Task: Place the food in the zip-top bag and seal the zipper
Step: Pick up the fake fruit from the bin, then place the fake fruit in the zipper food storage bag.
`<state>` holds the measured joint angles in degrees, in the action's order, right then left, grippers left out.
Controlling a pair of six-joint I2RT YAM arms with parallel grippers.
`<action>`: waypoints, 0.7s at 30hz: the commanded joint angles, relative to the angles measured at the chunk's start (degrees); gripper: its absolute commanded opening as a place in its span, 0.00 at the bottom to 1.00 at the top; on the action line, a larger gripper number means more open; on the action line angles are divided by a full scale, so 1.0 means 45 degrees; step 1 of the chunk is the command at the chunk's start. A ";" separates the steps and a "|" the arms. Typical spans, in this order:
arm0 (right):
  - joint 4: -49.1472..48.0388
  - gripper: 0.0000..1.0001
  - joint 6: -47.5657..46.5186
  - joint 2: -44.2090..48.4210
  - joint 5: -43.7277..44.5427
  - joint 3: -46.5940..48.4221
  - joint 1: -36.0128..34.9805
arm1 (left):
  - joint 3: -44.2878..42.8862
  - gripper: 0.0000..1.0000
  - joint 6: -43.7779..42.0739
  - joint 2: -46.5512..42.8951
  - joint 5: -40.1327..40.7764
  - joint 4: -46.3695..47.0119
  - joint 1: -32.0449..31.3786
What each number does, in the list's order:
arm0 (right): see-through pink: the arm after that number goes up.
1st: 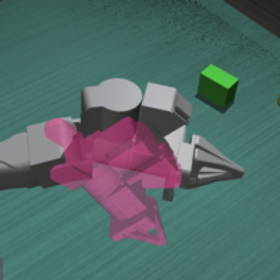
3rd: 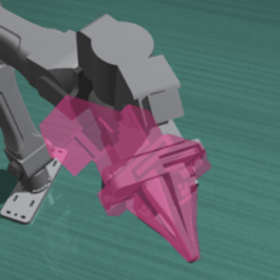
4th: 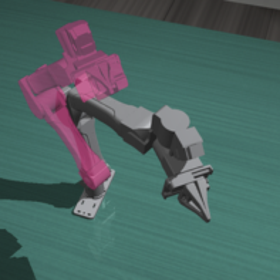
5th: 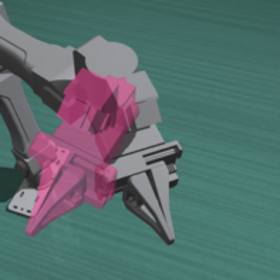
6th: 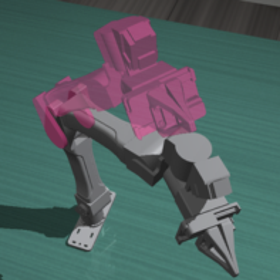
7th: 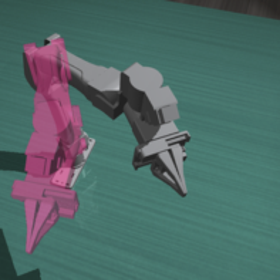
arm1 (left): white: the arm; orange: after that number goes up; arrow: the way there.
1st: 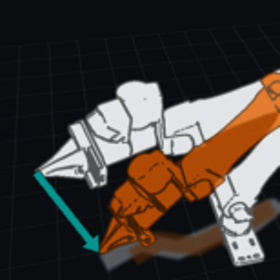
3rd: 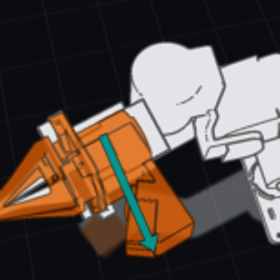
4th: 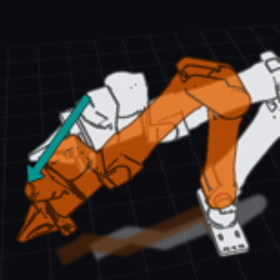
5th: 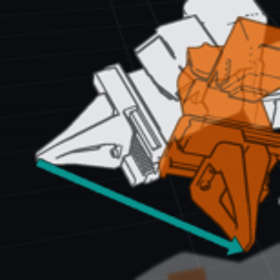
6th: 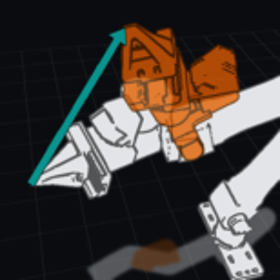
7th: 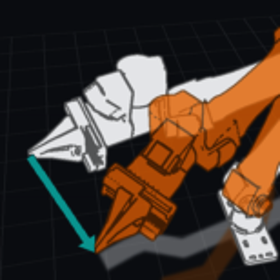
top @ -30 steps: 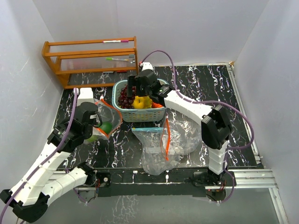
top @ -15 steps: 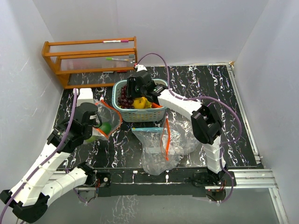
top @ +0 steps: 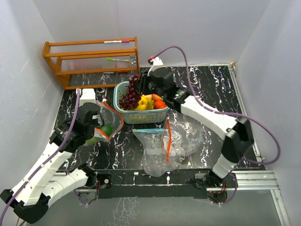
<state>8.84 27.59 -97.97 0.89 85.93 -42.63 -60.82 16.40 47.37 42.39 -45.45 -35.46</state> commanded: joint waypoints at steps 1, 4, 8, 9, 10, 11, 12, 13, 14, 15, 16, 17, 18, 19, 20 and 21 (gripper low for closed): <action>-0.1608 0.23 -0.0449 0.2299 -0.0641 -0.0426 0.0026 | -0.0003 0.00 0.0176 0.0125 -0.0205 0.0277 0.0010; -0.1818 0.23 -0.0402 0.3201 -0.1326 -0.0861 0.0032 | -0.0018 0.00 0.0222 0.0301 -0.0499 0.0510 0.0010; -0.1985 0.23 -0.0195 0.4028 -0.2129 -0.1299 0.0038 | -0.0148 0.00 0.0278 0.0680 -0.0852 0.0760 0.0010; -0.2102 0.23 -0.0102 0.4212 -0.2313 -0.1444 0.0035 | -0.0197 0.00 0.0290 0.0763 -0.0962 0.0822 0.0010; -0.2289 0.23 0.0029 0.4411 -0.2475 -0.1628 0.0010 | -0.0238 0.00 0.0326 0.0862 -0.1075 0.0877 0.0000; -0.2579 0.23 0.0241 0.4568 -0.2618 -0.1854 0.0007 | -0.0279 0.00 0.0347 0.0908 -0.1187 0.0935 0.0007; -0.2967 0.23 0.0470 0.4717 -0.2794 -0.2111 0.0002 | -0.0324 0.00 0.0367 0.0965 -0.1275 0.0979 -0.0005; -0.3328 0.23 0.0738 0.4821 -0.2960 -0.2358 -0.0026 | -0.0346 0.00 0.0377 0.1019 -0.1317 0.1038 0.0003; -0.3766 0.23 0.0986 0.4880 -0.3111 -0.2577 -0.0061 | -0.0342 0.00 0.0378 0.1043 -0.1352 0.1065 0.0009; -0.4202 0.22 0.1230 0.4895 -0.3225 -0.2802 -0.0136 | -0.0368 0.00 0.0378 0.1067 -0.1388 0.1102 0.0009; -0.4627 0.22 0.1470 0.4887 -0.3346 -0.2955 -0.0226 | -0.0372 0.00 0.0378 0.1100 -0.1424 0.1114 0.0010; -0.5032 0.21 0.1659 0.4852 -0.3393 -0.3096 -0.0381 | -0.0379 0.00 0.0378 0.1121 -0.1463 0.1147 0.0007; -0.5385 0.21 0.1802 0.4799 -0.3399 -0.3175 -0.0567 | -0.0356 0.00 0.0378 0.1148 -0.1497 0.1164 0.0009; -0.5688 0.21 0.1874 0.4736 -0.3339 -0.3212 -0.0828 | -0.0353 0.00 0.0378 0.1183 -0.1518 0.1173 0.0010; -0.5929 0.21 0.1895 0.4681 -0.3199 -0.3231 -0.1067 | -0.0347 0.00 0.0383 0.1229 -0.1528 0.1182 0.0010; -0.6152 0.21 0.1907 0.4633 -0.2991 -0.3245 -0.1312 | -0.0352 0.00 0.0379 0.1245 -0.1544 0.1180 0.0010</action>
<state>-5.72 33.26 -78.17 -12.14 70.65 -44.73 -60.82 17.80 52.84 35.90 -41.54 -35.46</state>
